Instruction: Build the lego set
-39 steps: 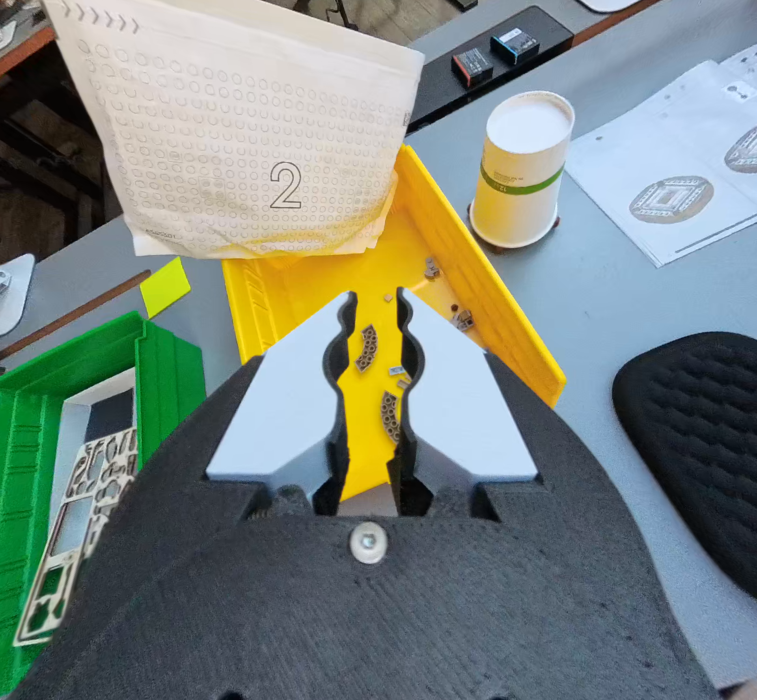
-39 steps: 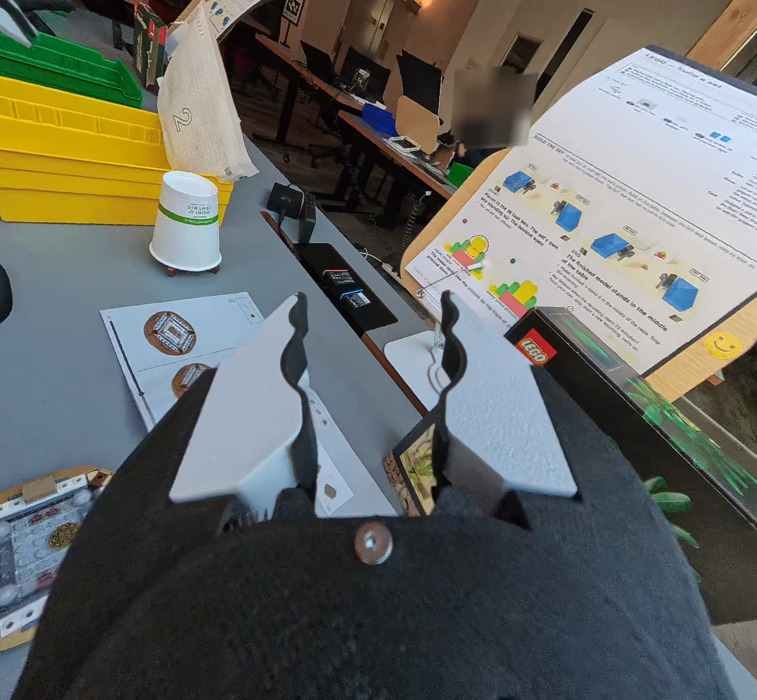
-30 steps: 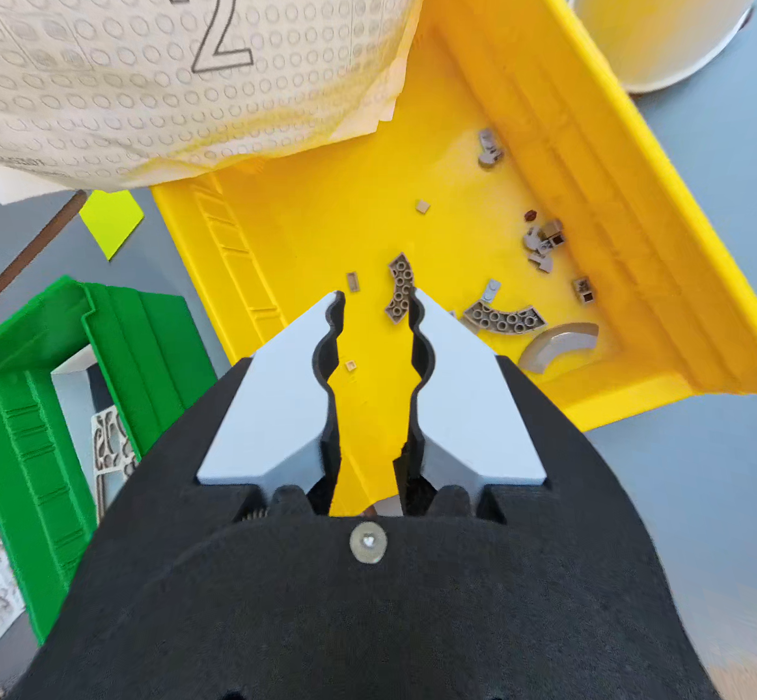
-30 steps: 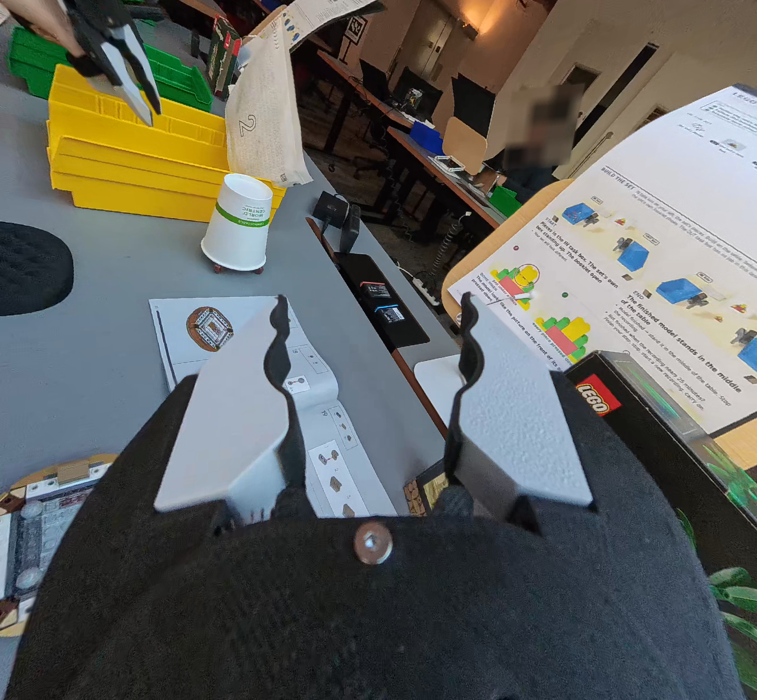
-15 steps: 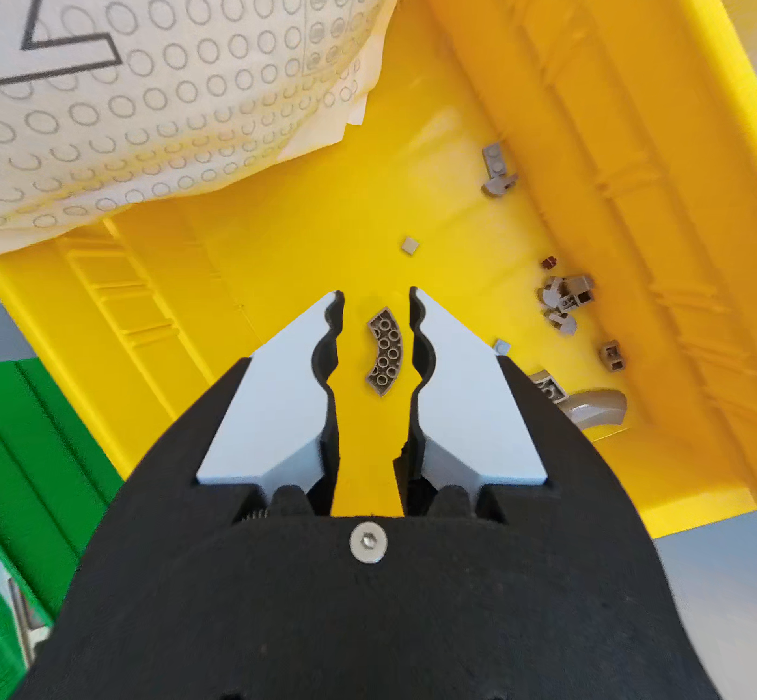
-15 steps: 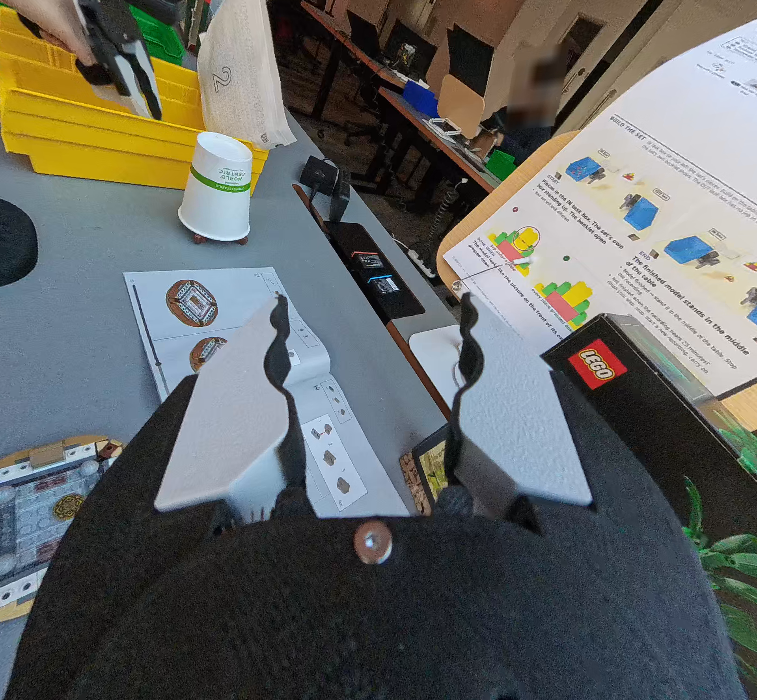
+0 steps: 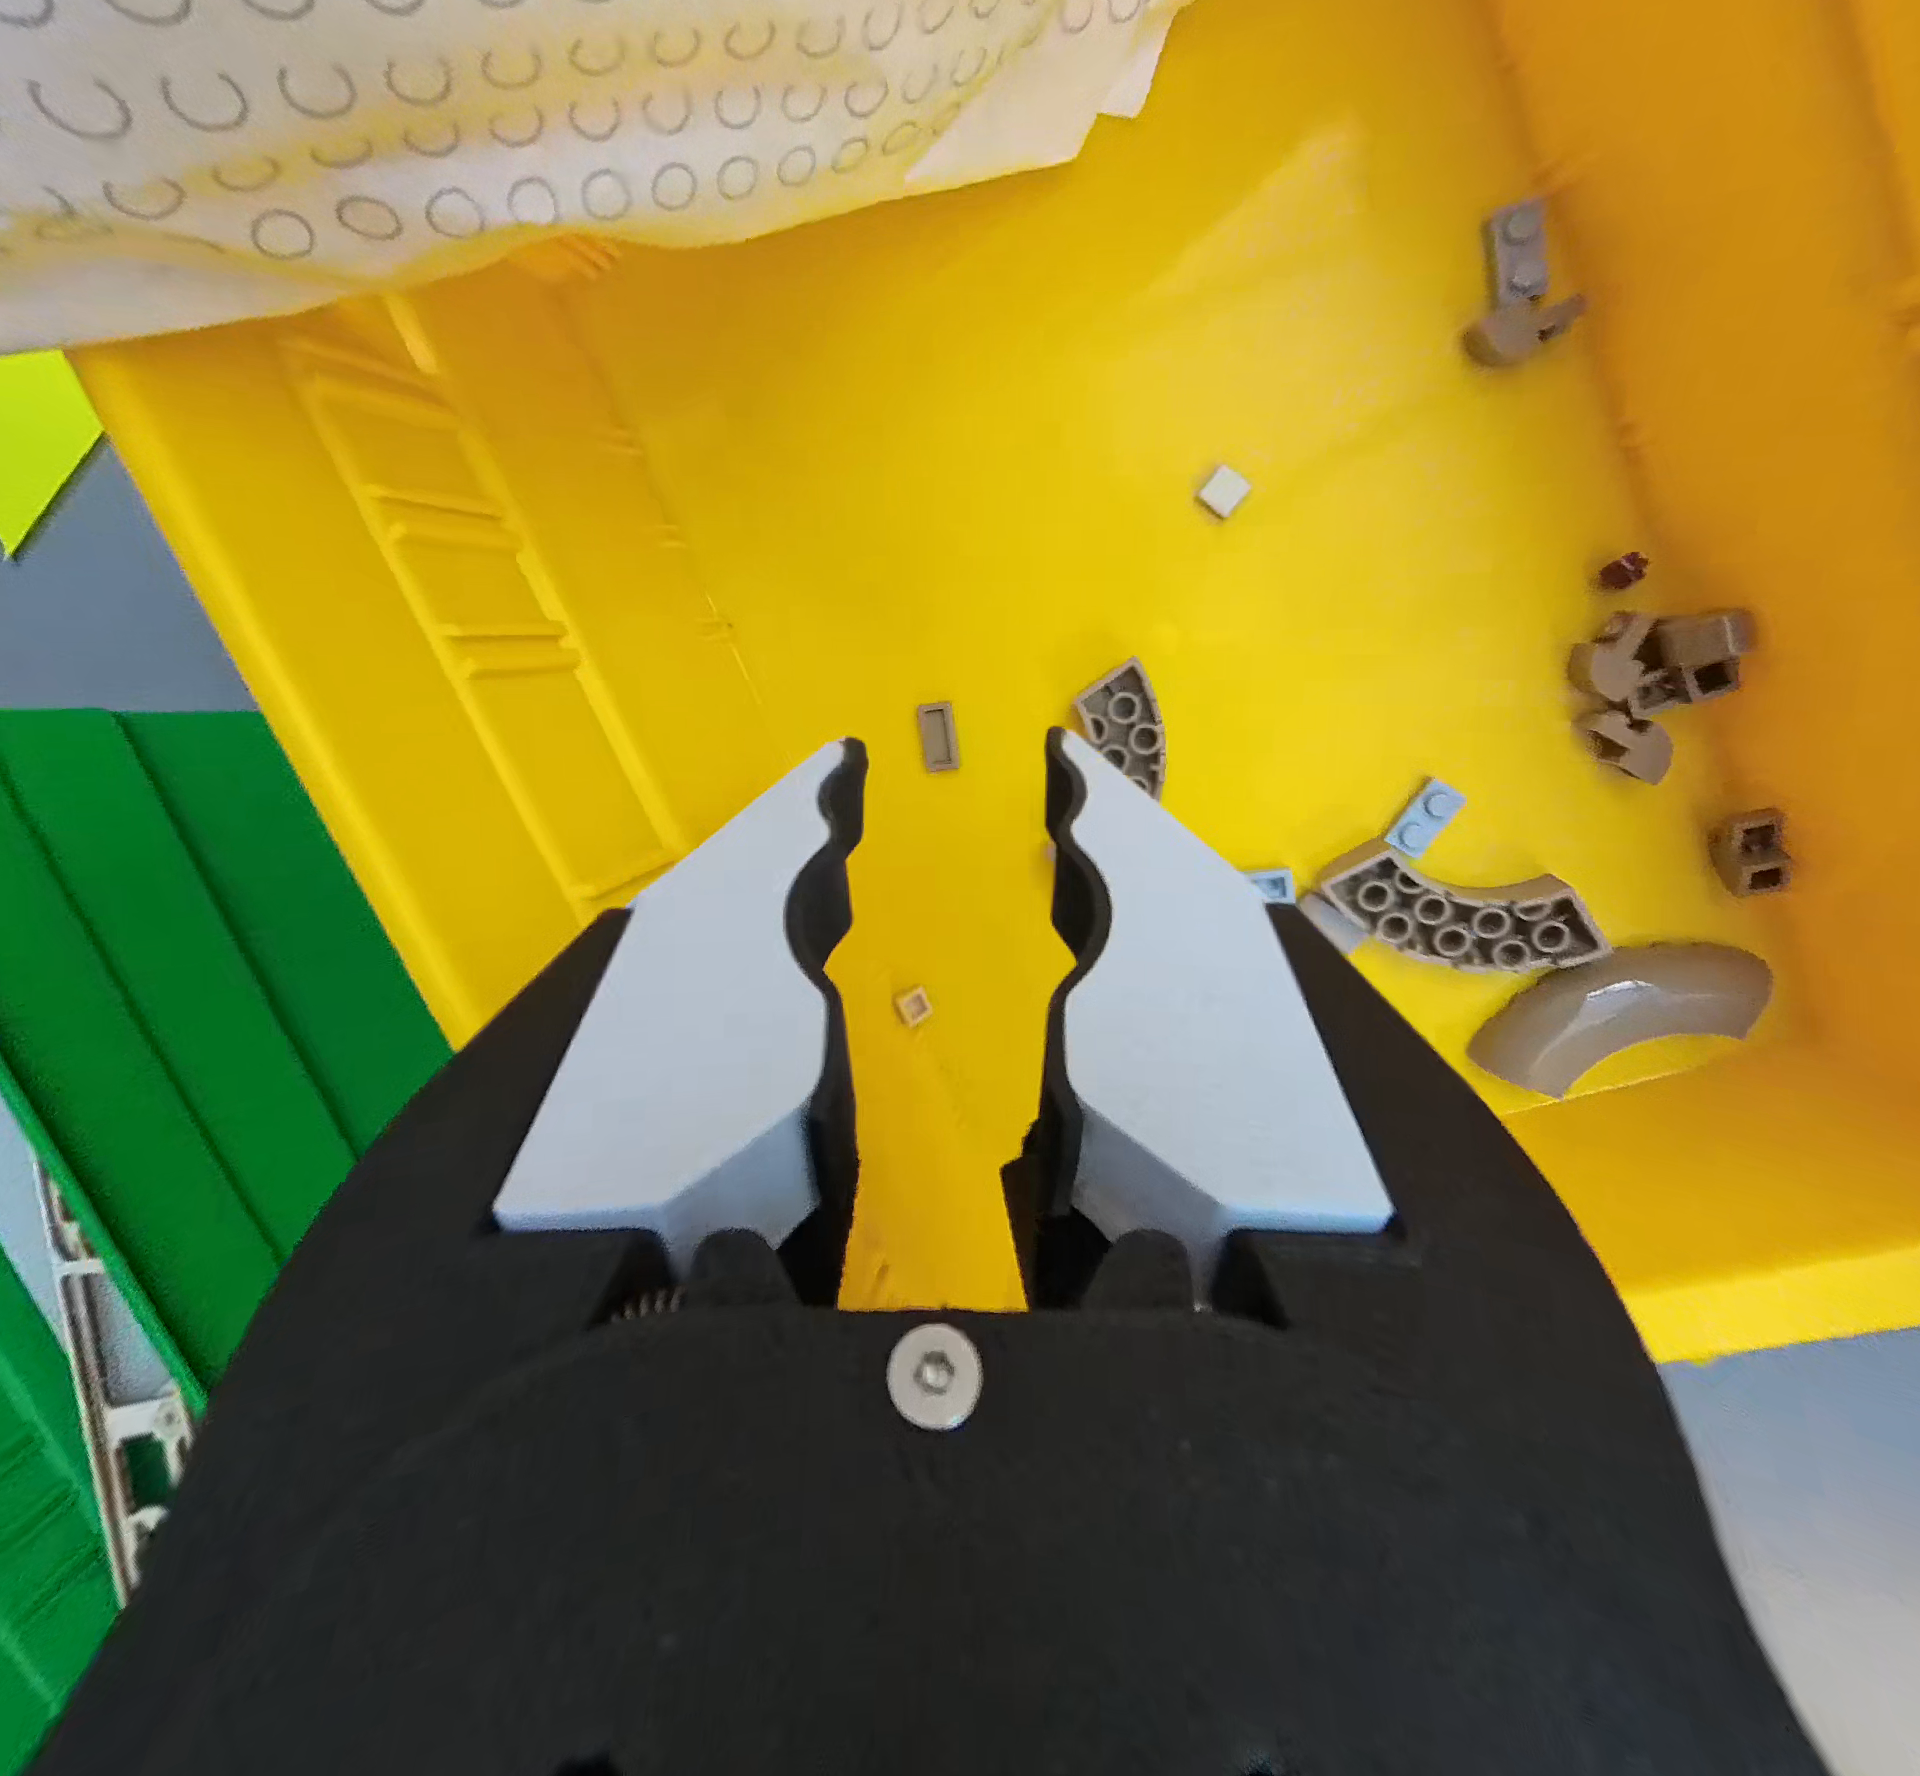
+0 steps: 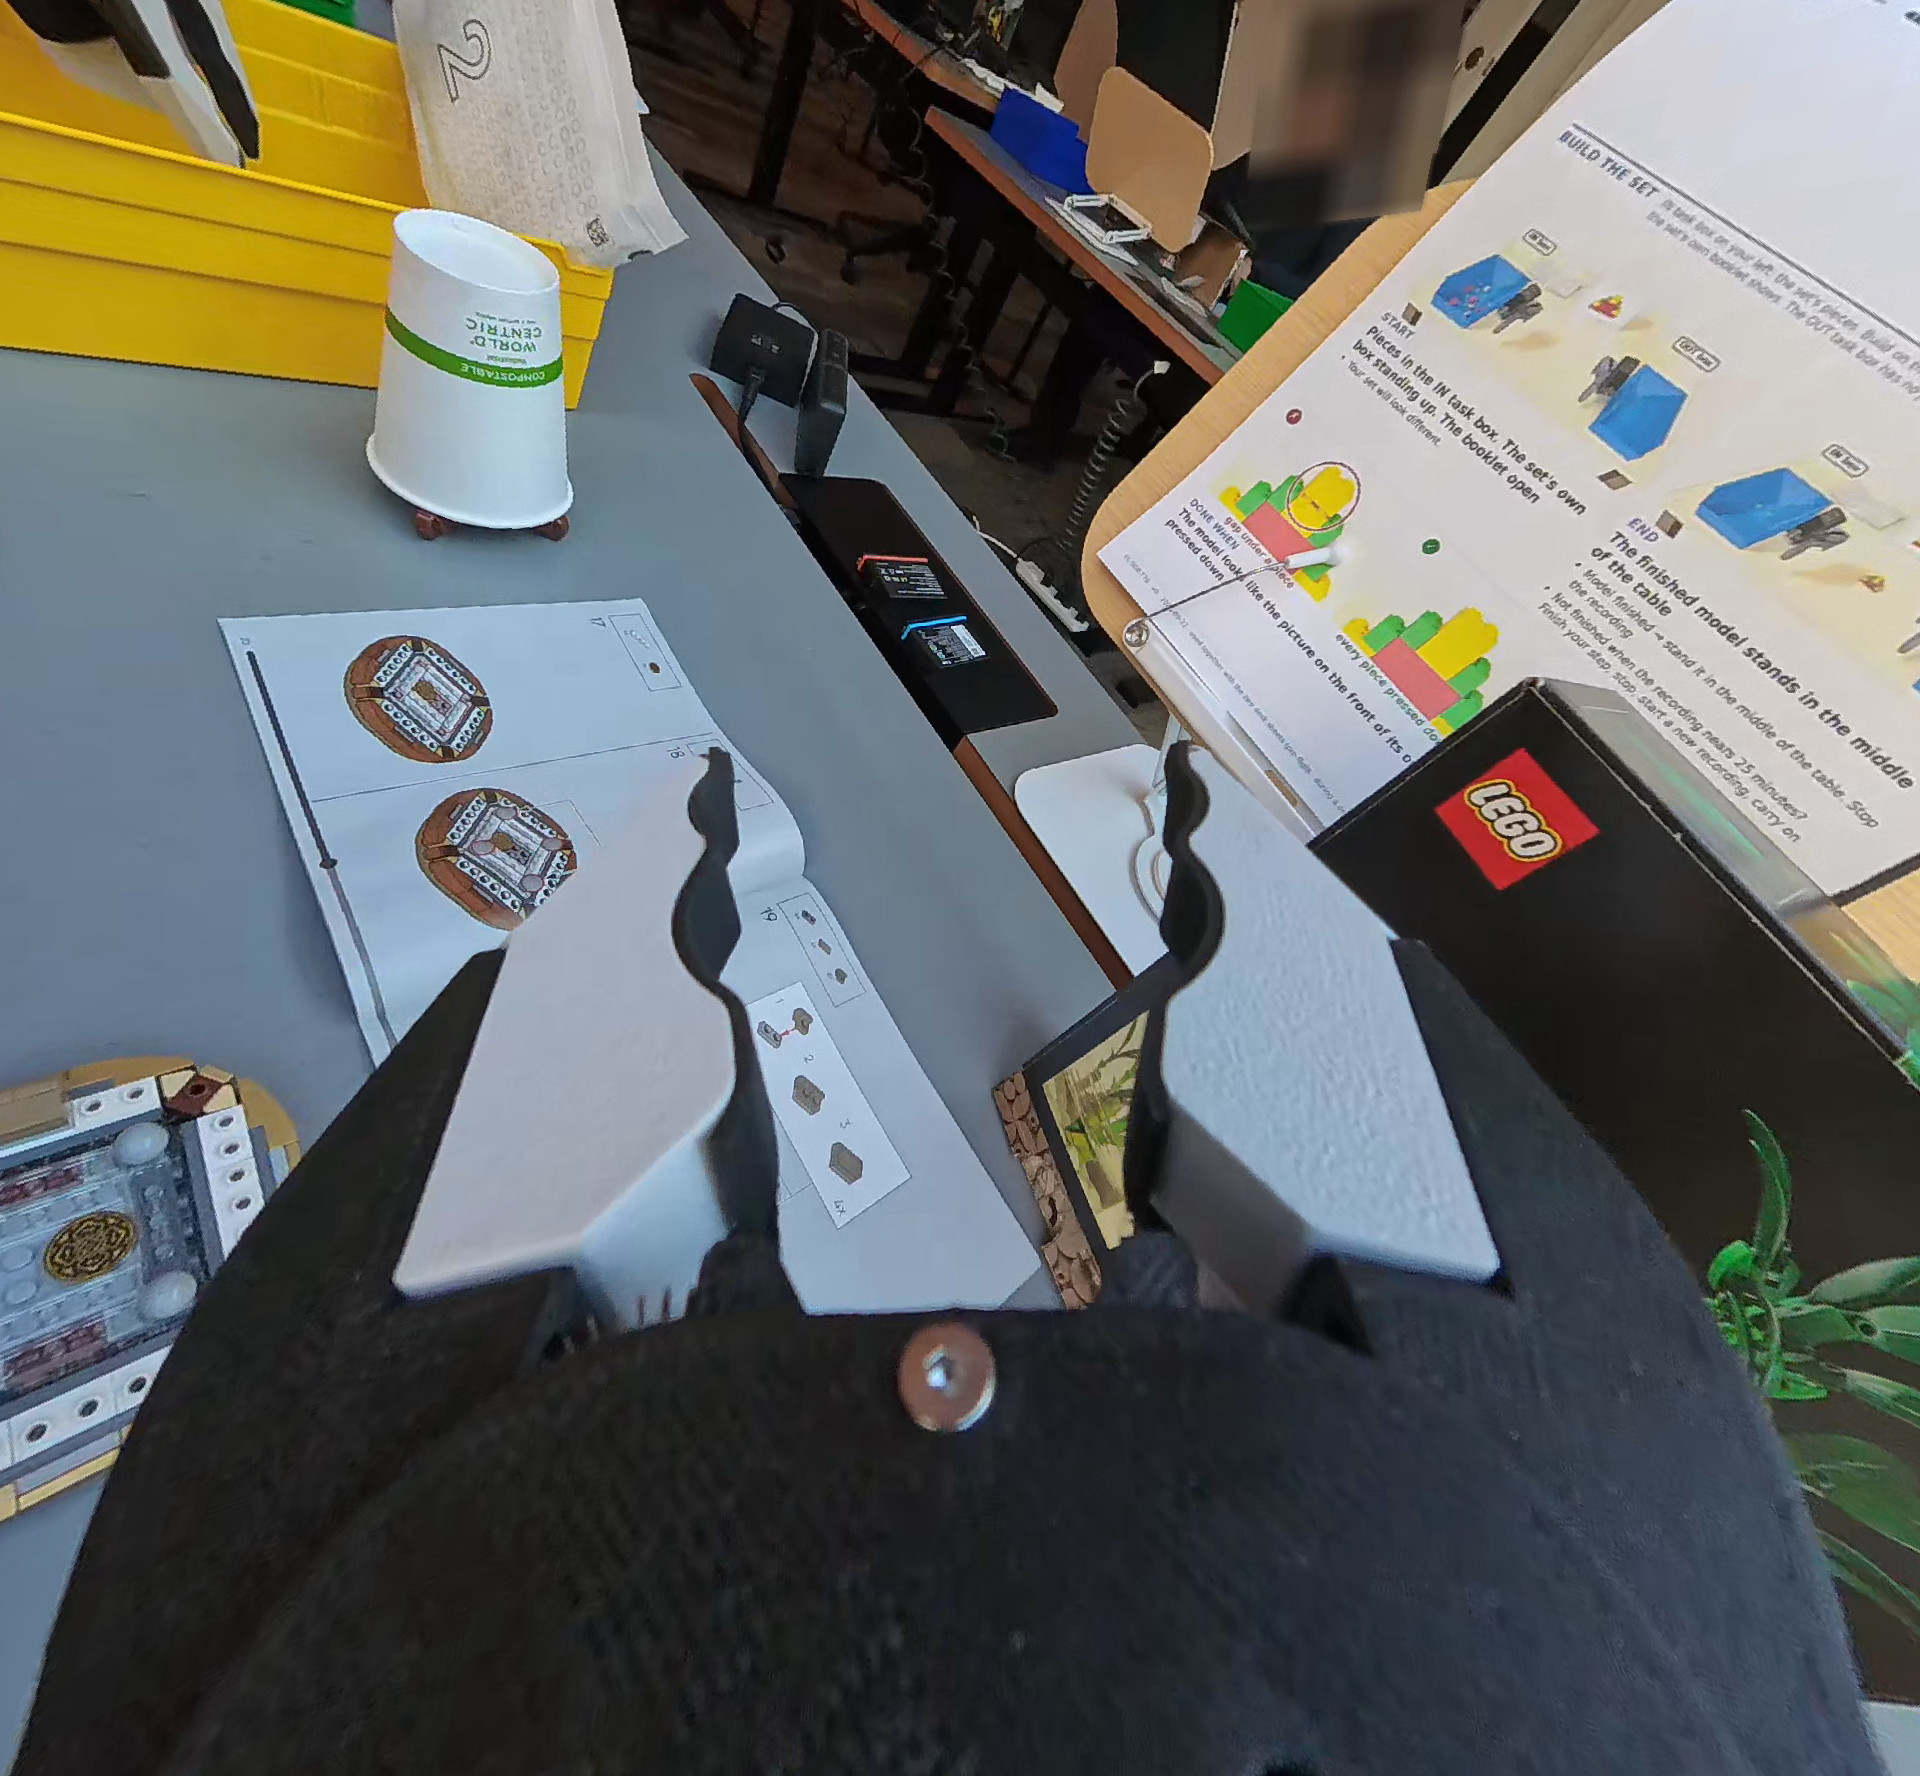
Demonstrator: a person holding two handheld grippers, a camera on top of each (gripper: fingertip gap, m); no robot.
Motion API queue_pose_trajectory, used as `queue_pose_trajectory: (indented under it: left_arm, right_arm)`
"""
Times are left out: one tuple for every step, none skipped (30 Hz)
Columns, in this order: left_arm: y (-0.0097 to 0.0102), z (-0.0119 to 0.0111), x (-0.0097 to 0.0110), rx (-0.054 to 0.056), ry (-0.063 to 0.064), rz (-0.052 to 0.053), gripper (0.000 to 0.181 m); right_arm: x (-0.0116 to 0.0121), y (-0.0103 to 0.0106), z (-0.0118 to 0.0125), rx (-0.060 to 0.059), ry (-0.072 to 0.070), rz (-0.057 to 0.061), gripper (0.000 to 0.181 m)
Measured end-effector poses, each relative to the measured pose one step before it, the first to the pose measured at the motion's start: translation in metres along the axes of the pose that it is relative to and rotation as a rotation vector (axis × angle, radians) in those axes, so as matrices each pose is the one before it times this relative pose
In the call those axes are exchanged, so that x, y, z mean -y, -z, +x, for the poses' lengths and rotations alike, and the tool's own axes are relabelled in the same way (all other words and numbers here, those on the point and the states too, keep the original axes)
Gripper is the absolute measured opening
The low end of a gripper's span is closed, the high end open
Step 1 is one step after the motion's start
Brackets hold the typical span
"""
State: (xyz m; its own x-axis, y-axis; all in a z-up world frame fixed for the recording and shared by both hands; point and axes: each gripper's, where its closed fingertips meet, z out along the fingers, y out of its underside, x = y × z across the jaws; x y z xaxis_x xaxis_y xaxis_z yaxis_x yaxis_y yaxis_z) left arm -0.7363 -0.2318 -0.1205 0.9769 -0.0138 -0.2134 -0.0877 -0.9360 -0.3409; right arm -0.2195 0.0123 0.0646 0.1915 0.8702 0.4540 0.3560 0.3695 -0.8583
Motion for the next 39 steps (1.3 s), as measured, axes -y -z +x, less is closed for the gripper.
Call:
queue_pose_trajectory:
  left_arm:
    - [0.00409, 0.00718, 0.00118, -0.0262, -0.0245, 0.0117, 0.031]
    - [0.00358, 0.00703, 0.0001, -0.0246, -0.0262, 0.0044, 0.031]
    - [0.00284, 0.0113, -0.00033, -0.0448, -0.046, 0.0039, 0.031]
    - [0.002, 0.01302, -0.00115, -0.0491, -0.0635, 0.0029, 0.03]
    - [0.00103, 0.00715, -0.00202, -0.0109, -0.0595, -0.0025, 0.029]
    - [0.00022, 0.00243, -0.00332, 0.0122, -0.0377, -0.0138, 0.03]
    - [-0.0003, 0.00381, -0.00362, -0.0065, -0.0135, -0.0188, 0.033]
    - [-0.00064, 0.00461, -0.00231, -0.0191, 0.001, -0.0111, 0.034]
    - [-0.0006, 0.00276, -0.00097, -0.0093, -0.0025, -0.0007, 0.034]
    - [-0.00039, 0.00117, -0.0003, 0.0016, -0.0141, 0.0066, 0.033]
    - [-0.00029, 0.00082, -0.0005, 0.0042, -0.0158, 0.0068, 0.031]
    - [-0.00032, -0.00019, -0.00116, 0.0054, -0.0036, 0.002, 0.031]
    - [-0.00045, -0.00018, -0.00115, 0.0012, 0.0076, -0.0012, 0.033]
    - [-0.0005, 0.00037, -0.00086, -0.0032, 0.0087, 0.0003, 0.035]
    - [-0.00073, 0.00083, -0.00071, -0.0047, 0.003, -0.0006, 0.035]
    - [-0.00082, 0.00061, -0.00135, -0.0012, -0.002, -0.0057, 0.035]
    - [-0.0009, 0.00018, -0.00182, 0.0021, -0.0049, -0.011, 0.035]
    - [-0.0008, 0.00044, -0.00178, 0.0017, -0.0069, -0.0126, 0.034]
    - [-0.00072, 0.0002, -0.00167, 0.0029, -0.0073, -0.0129, 0.034]
    - [-0.00061, -0.00041, -0.00129, 0.0054, -0.0055, -0.0113, 0.034]
    - [-0.00019, -0.00022, -0.00051, 0.0036, -0.002, -0.0066, 0.034]
    - [0.00044, 0.00054, 0.00075, -0.0021, 0.0017, 0.0008, 0.034]
    - [0.0008, 0.00095, 0.00173, -0.0051, 0.003, 0.0071, 0.034]
    - [0.00092, 0.00082, 0.00198, -0.0041, 0.0022, 0.0082, 0.034]
    - [0.00095, 0.00058, 0.00169, -0.0027, 0.0011, 0.0062, 0.034]
    - [0.00085, 0.00049, 0.00145, -0.0021, 0.0005, 0.0048, 0.034]
    - [0.00069, 0.00035, 0.00131, -0.0018, 0.0004, 0.0038, 0.034]
    - [0.00052, 0.00025, 0.00128, -0.0011, 0.0011, 0.0026, 0.034]
    - [0.00036, 0.00014, 0.0009, -0.0007, 0.001, 0.0007, 0.034]
    - [0.00022, 0.00005, 0.00049, 0.0001, 0.0001, -0.001, 0.034]
    - [0.00013, -0.0002, 0.00055, 0.0022, -0.0004, -0.0014, 0.034]
    - [0.00012, -0.00001, 0.00045, 0.0007, -0.0003, -0.0005, 0.034]
    - [0.00005, 0.00044, 0.00066, -0.0009, -0.0001, 0.0011, 0.034]
    - [-0.00004, 0.00026, 0.00082, -0.0006, -0.0003, 0.0018, 0.034]
    - [-0.00012, 0.00031, 0.00049, -0.0006, -0.0009, 0.0011, 0.034]
    - [-0.00019, 0.00029, 0.0004, -0.0005, -0.0013, 0.0007, 0.034]
    - [-0.00012, 0.00032, 0.00015, -0.0016, -0.001, 0.0001, 0.034]
    - [-0.00008, 0.00028, 0.00027, -0.0015, -0.0011, 0.0008, 0.034]
    - [0.00005, -0.00018, 0.00029, 0.0001, -0.0007, 0.002, 0.033]
  right_arm:
    - [-0.00041, -0.00029, -0.00019, 0.0009, -0.0018, 0.0, 0.083]
    - [-0.00039, -0.00057, -0.00032, 0.001, 0.0004, -0.0016, 0.083]
    - [-0.00082, -0.00077, -0.00036, 0.0005, 0.0016, -0.0036, 0.082]
    - [-0.00099, -0.00102, -0.0005, 0.0012, 0.0013, -0.0047, 0.082]
    - [-0.00094, -0.00119, -0.00074, 0.0026, 0.001, -0.005, 0.082]
    - [-0.00095, -0.00113, -0.00084, 0.0023, 0.0007, -0.0045, 0.082]
    - [-0.0008, -0.00123, -0.00096, 0.0025, 0.0009, -0.004, 0.082]
    - [-0.00056, -0.00098, -0.00097, 0.0021, 0.0018, -0.004, 0.082]
    - [-0.00042, -0.00081, -0.0008, 0.0008, 0.0033, -0.004, 0.082]
    - [-0.00046, -0.0005, -0.00061, -0.0001, 0.0029, -0.0041, 0.082]
    - [-0.00026, -0.00025, -0.00051, -0.0008, 0.0008, -0.0031, 0.082]
    - [-0.00041, 0.00001, -0.00022, -0.0015, -0.0003, -0.0034, 0.082]
    - [-0.00068, 0.0006, 0.00051, -0.0057, 0.0024, -0.0053, 0.083]
    - [-0.00093, 0.00131, 0.00175, -0.0124, 0.0097, -0.0086, 0.083]
    - [-0.00143, 0.00233, 0.00307, -0.0181, 0.0161, -0.0119, 0.083]
    - [-0.00177, 0.00307, 0.00422, -0.0205, 0.0149, -0.0123, 0.082]
    - [-0.0016, 0.00343, 0.00532, -0.0226, 0.005, -0.0077, 0.082]
    - [-0.0012, 0.00362, 0.00502, -0.0164, -0.0038, -0.001, 0.082]
    - [-0.00066, 0.00336, 0.00412, -0.0091, -0.0109, 0.006, 0.081]
    - [-0.00045, 0.00288, 0.00373, -0.006, -0.0141, 0.0093, 0.079]
    - [-0.00077, 0.00223, 0.00362, -0.0062, -0.0137, 0.0072, 0.079]
    - [-0.00144, 0.0014, 0.00308, -0.0056, -0.01, 0.0014, 0.079]
    - [-0.00192, 0.00103, 0.00247, -0.0055, -0.0041, -0.0038, 0.079]
    - [-0.0018, 0.00055, 0.00198, -0.0061, 0.002, -0.0059, 0.079]
    - [-0.00166, 0.00033, 0.00132, -0.005, 0.0056, -0.0071, 0.079]
    - [-0.00147, 0.0001, 0.00079, -0.0042, 0.0072, -0.0077, 0.079]
    - [-0.00132, -0.00017, 0.00051, -0.0028, 0.0072, -0.0076, 0.079]
    - [-0.00102, -0.00012, 0.0003, -0.002, 0.0061, -0.006, 0.079]
    - [-0.00088, -0.00033, 0.0002, -0.0006, 0.0036, -0.0039, 0.079]
    - [-0.00076, -0.00027, -0.00013, 0.0016, 0.0007, -0.0028, 0.079]
    - [-0.00069, -0.00024, -0.00012, 0.002, -0.0009, -0.0023, 0.079]
    - [-0.00062, -0.00016, 0.00027, 0.0004, -0.0012, -0.0014, 0.079]
    - [-0.00058, -0.00018, 0.00025, -0.0001, -0.0006, -0.0008, 0.079]
    - [-0.00044, 0.00001, 0.00026, 0.0002, -0.0006, -0.0009, 0.079]
    - [-0.00047, -0.00004, 0.00038, -0.0002, -0.0008, -0.0008, 0.079]
    - [-0.00041, -0.00006, 0.00027, 0.0001, -0.0003, -0.001, 0.079]
    - [-0.00048, -0.00015, 0.00014, 0.0, 0.0004, -0.0018, 0.078]
    - [-0.00053, -0.00012, 0.00029, -0.0007, 0.0011, -0.0022, 0.078]
    - [-0.00061, -0.00022, 0.00012, -0.0002, 0.0009, -0.0025, 0.078]
